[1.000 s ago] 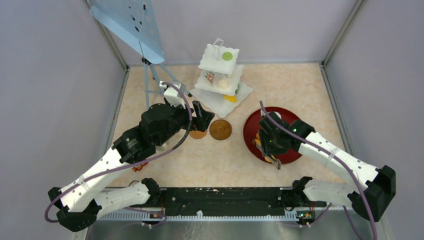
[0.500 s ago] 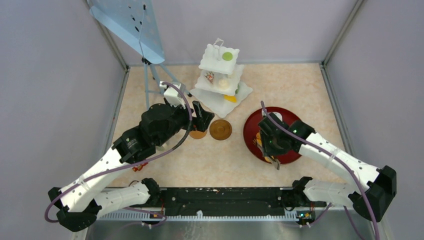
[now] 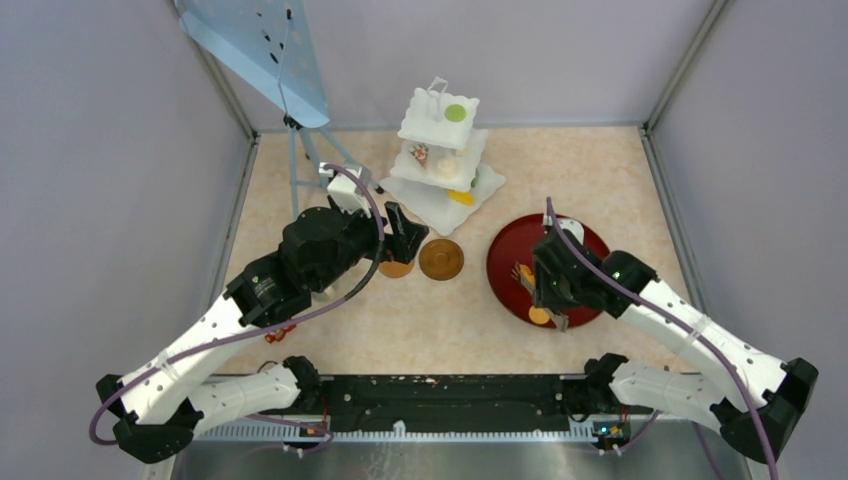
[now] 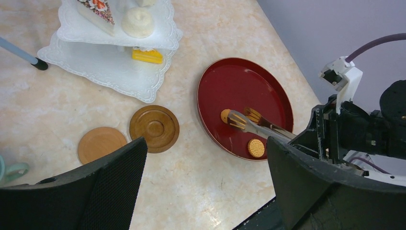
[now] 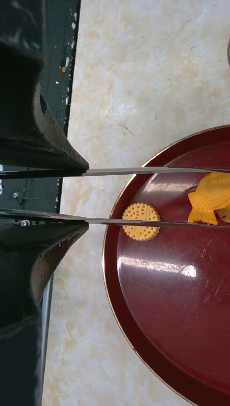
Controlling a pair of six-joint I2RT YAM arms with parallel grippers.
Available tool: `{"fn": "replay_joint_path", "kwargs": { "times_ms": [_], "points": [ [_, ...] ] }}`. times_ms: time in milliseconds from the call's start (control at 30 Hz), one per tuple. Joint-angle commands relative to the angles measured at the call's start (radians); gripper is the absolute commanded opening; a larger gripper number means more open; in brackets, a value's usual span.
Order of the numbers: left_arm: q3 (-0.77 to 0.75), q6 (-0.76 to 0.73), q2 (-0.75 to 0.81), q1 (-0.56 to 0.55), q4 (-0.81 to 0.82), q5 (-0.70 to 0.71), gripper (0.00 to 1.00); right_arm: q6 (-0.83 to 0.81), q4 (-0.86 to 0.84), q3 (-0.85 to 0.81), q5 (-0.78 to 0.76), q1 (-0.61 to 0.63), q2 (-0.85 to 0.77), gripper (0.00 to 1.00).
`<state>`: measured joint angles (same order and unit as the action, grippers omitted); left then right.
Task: Serve the afternoon tea
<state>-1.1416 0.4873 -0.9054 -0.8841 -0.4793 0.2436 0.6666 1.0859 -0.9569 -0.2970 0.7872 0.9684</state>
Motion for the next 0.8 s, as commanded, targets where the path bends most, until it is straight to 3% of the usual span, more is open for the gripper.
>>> {"fn": "replay_joint_path", "kwargs": {
  "times_ms": [0,333,767],
  "points": [
    [-0.007,-0.008,0.022,0.004,0.024,0.010,0.99,-0.015,-0.053,-0.053,-0.063,0.009,-0.062,0.29],
    [-0.021,-0.020,0.038,0.003,0.016,0.066,0.99,-0.243,-0.224,-0.249,-0.020,0.010,-0.033,0.28],
    [-0.017,-0.006,0.100,0.003,-0.011,0.188,0.99,-0.403,-0.543,-0.603,0.064,0.010,0.306,0.31]
  ]
}}
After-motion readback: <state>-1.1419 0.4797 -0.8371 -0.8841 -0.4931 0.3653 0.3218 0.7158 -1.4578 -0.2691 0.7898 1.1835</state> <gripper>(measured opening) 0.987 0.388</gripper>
